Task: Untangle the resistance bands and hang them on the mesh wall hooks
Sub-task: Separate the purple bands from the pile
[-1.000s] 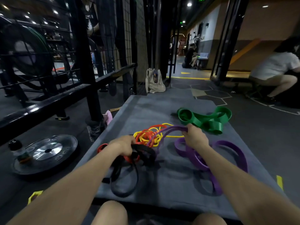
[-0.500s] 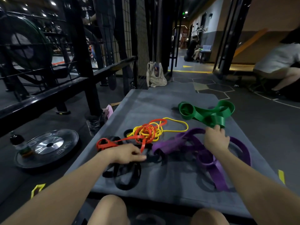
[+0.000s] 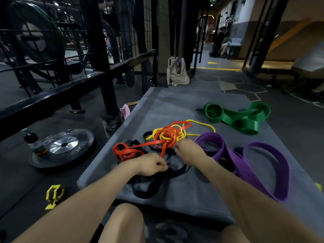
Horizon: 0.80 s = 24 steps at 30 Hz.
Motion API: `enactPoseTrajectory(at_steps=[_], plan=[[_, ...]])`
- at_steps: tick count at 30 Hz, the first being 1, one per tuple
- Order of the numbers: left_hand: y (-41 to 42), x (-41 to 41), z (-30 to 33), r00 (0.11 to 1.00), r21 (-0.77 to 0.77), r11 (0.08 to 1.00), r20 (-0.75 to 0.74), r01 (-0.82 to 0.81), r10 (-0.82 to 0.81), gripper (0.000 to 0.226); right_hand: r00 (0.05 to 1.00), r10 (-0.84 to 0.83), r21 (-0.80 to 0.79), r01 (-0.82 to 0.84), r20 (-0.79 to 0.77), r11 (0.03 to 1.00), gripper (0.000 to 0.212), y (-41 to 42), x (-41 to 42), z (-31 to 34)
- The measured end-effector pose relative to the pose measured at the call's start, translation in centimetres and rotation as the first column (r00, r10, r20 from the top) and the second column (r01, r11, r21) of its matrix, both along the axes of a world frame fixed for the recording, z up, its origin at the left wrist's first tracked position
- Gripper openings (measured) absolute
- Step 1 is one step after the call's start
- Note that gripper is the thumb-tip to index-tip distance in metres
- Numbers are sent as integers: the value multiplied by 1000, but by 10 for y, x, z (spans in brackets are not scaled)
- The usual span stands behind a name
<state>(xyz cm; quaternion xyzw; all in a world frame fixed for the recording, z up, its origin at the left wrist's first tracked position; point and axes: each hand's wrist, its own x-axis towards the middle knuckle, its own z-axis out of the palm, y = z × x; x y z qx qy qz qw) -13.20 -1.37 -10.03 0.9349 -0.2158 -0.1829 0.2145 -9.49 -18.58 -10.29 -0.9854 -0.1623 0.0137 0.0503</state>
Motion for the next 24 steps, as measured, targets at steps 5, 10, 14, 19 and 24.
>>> enactPoseTrajectory(at_steps=[5,10,14,19,24], plan=[[3,5,-3,997,-56,996,41,-68,70,26,997,-82,-102,80,-14,992,45,-5,6,-18],[-8,22,-13,948,-71,978,241,-196,207,28,998,-45,-207,38,-31,978,37,-20,7,-14],[-22,33,-22,839,-94,900,334,-425,430,43,998,31,-199,-43,-62,979,30,-28,7,-2],[-29,52,-18,826,-150,949,467,-278,316,50,988,134,127,-143,77,982,26,-49,1,11],[-17,72,-6,822,113,969,556,-218,120,26,978,142,248,-177,151,952,28,-59,-6,27]])
